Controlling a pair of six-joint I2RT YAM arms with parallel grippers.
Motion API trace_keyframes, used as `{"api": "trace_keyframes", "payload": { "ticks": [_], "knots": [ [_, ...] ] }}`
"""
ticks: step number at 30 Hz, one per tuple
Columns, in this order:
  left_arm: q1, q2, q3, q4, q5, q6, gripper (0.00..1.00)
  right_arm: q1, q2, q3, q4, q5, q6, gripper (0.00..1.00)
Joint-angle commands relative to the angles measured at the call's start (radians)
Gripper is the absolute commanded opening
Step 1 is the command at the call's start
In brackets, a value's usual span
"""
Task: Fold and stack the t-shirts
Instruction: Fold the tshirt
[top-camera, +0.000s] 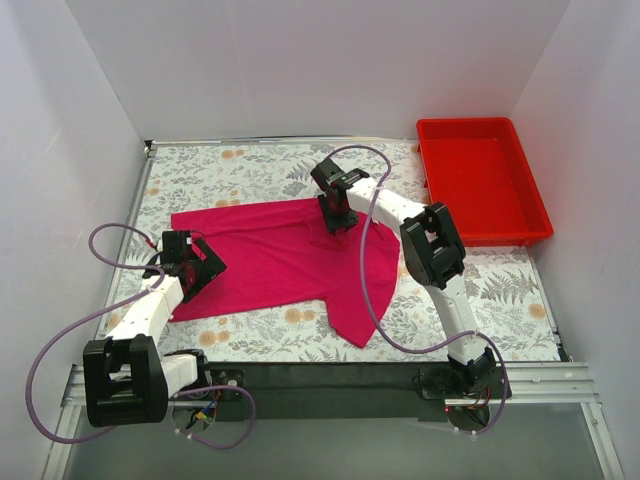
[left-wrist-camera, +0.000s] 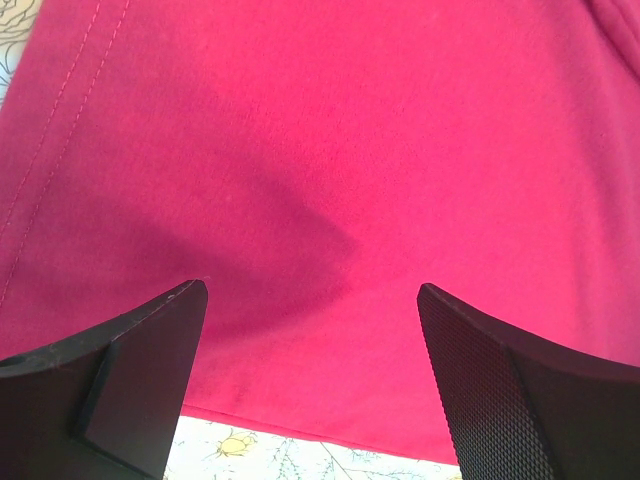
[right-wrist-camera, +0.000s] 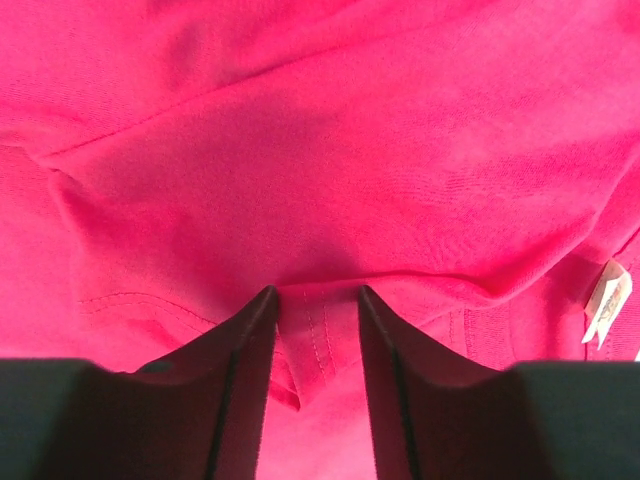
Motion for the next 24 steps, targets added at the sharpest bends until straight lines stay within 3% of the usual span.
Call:
{"api": "trace_keyframes", "payload": {
  "ticks": [1,10,24],
  "knots": [
    [-0.009,-0.02,-0.003,0.031,0.0,-0.005,0.79,0.007,-0.007,-0.014,0.018,0.034,0.016,0.38],
    [-0.015,-0.013,-0.003,0.038,-0.003,-0.002,0.79,0.006,-0.079,-0.066,0.013,0.073,0.006,0.18],
    [-0.017,-0.008,-0.003,0.038,-0.011,0.001,0.79,-0.076,-0.277,-0.33,0.041,0.096,0.034,0.18]
  ]
}}
